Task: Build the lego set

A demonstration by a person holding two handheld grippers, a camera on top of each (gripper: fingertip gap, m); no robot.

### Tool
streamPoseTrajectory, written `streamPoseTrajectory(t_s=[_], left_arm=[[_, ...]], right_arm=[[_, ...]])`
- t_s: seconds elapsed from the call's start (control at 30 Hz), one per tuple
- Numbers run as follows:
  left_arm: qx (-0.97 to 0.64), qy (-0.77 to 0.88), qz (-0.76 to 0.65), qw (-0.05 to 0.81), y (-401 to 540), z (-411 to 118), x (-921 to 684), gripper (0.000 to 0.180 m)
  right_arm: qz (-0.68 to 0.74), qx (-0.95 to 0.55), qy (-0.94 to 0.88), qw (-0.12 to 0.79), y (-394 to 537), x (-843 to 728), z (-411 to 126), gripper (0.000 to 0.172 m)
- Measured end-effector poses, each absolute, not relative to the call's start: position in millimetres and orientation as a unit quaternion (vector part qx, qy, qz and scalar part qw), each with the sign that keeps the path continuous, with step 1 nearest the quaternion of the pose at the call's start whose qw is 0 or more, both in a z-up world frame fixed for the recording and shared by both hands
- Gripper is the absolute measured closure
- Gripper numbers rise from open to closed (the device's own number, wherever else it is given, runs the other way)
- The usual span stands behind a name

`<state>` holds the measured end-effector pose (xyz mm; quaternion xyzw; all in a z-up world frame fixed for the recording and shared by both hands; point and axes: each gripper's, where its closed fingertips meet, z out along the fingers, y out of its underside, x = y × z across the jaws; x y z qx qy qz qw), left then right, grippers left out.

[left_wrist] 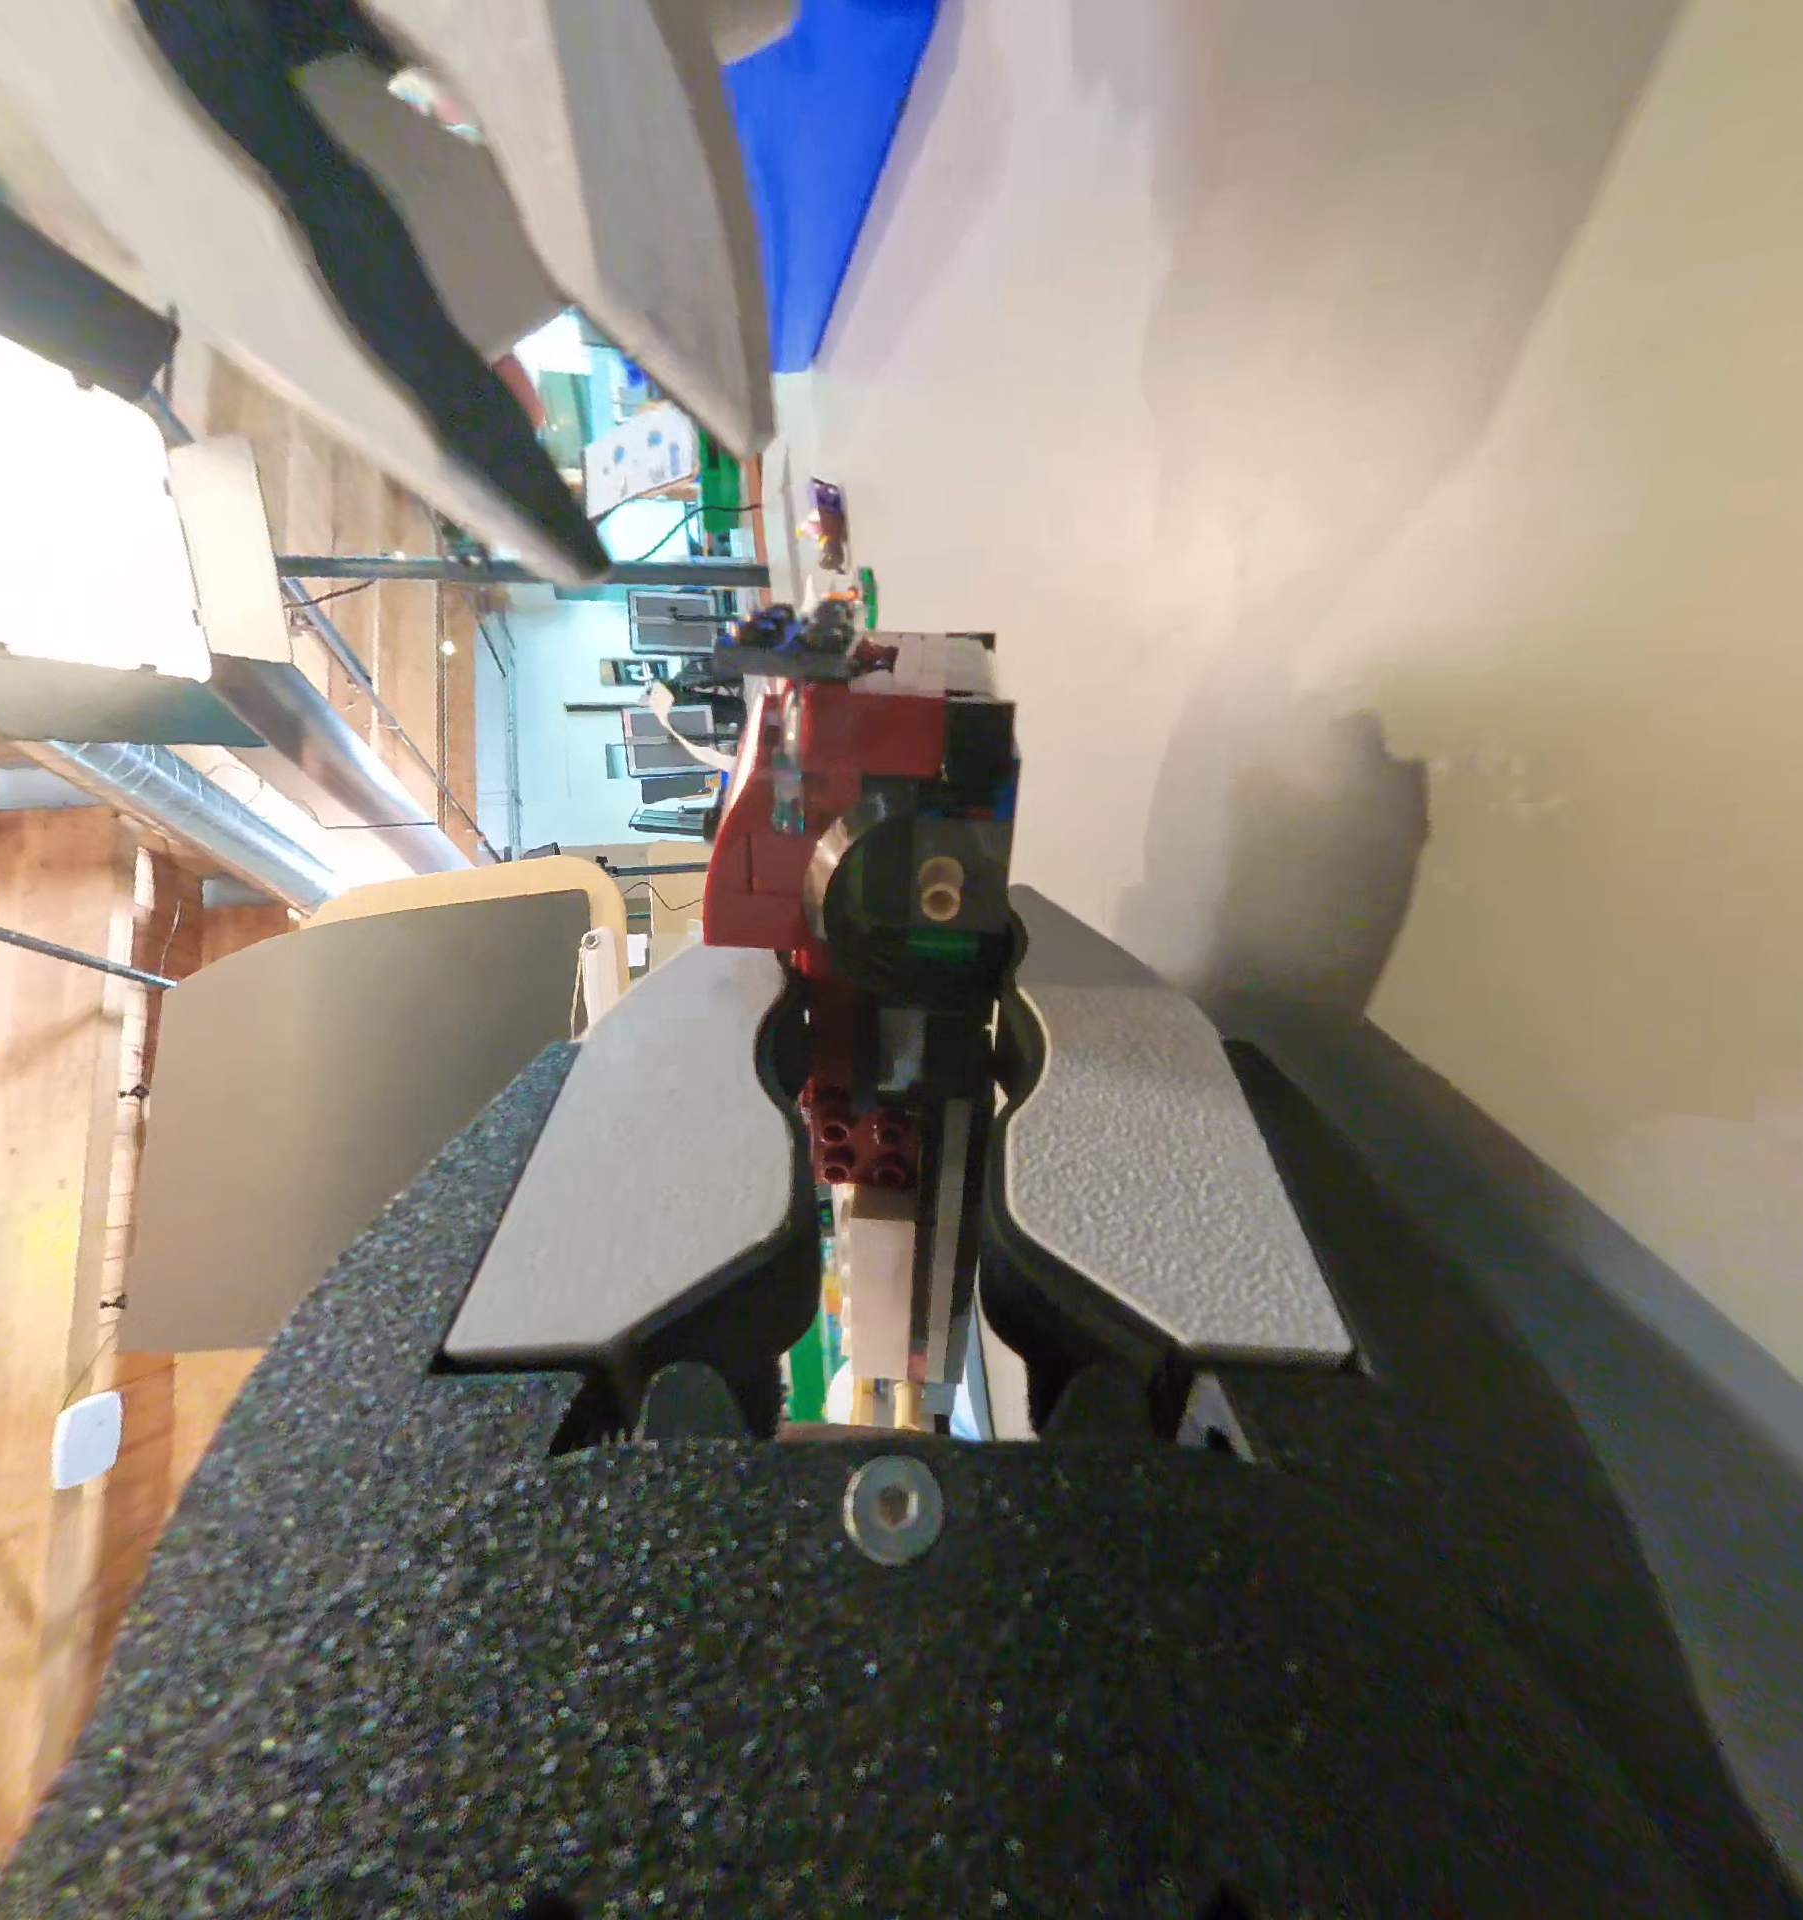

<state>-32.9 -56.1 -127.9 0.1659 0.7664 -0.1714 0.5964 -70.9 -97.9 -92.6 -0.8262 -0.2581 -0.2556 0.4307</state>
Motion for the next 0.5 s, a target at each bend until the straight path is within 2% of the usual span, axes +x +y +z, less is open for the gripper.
streamPoseTrajectory(t_s=[0.27,0.5], left_arm=[[0.115,0.757,-0.237,0.598,-53,-119,-29,0.148],[0.11,0.754,-0.255,0.595,-59,-118,-30,0.148]], right_arm=[[-0.339,-0.743,-0.239,0.525,-95,-70,-97,0.143],[-0.408,-0.709,-0.278,0.504,-86,-81,-98,0.139]])
